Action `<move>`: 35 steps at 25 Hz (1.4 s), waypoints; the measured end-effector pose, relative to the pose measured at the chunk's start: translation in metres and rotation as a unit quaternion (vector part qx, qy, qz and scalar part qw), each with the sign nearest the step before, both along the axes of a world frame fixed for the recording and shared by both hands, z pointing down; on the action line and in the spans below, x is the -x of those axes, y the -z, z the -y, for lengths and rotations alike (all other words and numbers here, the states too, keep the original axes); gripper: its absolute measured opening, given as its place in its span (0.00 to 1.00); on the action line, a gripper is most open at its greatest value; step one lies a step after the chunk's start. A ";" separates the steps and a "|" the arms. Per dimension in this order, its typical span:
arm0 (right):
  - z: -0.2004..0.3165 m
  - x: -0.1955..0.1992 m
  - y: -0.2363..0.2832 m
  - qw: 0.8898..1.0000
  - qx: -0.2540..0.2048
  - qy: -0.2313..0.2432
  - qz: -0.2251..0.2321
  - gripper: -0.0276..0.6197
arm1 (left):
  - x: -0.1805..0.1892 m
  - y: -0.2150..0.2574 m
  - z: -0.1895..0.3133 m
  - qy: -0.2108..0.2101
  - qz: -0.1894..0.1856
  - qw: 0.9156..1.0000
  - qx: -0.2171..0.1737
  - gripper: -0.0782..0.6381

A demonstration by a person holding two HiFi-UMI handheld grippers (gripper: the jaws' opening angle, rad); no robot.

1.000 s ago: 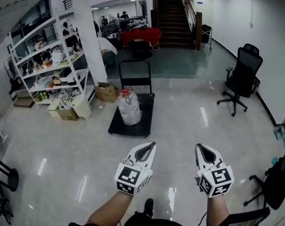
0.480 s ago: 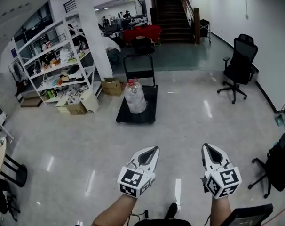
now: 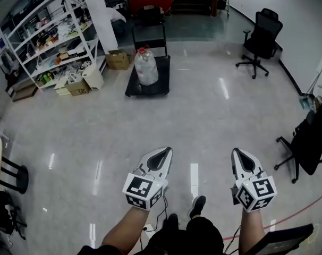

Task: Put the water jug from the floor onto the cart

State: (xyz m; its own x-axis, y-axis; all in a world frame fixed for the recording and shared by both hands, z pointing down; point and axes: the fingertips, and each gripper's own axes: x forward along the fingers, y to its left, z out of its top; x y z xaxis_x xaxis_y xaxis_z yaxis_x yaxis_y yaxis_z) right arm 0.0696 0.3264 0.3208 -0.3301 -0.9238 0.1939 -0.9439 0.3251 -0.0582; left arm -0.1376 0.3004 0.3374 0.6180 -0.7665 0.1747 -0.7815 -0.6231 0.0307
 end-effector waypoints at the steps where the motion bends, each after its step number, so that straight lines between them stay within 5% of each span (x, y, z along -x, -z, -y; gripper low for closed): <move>1: -0.018 -0.002 -0.003 1.000 0.005 -0.005 -0.003 0.05 | 0.004 -0.004 -0.015 0.002 -0.001 1.000 0.006 0.11; 17: -0.164 -0.088 0.022 0.999 -0.012 0.030 0.016 0.05 | -0.084 0.034 -0.165 0.007 0.014 1.000 -0.008 0.11; 35: -0.192 -0.040 0.049 0.999 -0.028 0.034 0.007 0.05 | -0.058 0.057 -0.204 -0.016 0.002 0.999 -0.034 0.11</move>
State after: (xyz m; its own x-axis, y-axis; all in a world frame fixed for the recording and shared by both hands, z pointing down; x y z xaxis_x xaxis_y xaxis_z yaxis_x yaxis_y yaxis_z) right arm 0.1093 0.5189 0.2717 -0.3942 -0.9089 0.1363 -0.9190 0.3908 -0.0516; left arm -0.0793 0.5046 0.2803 0.6419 -0.7566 0.1247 -0.7611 -0.6484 -0.0159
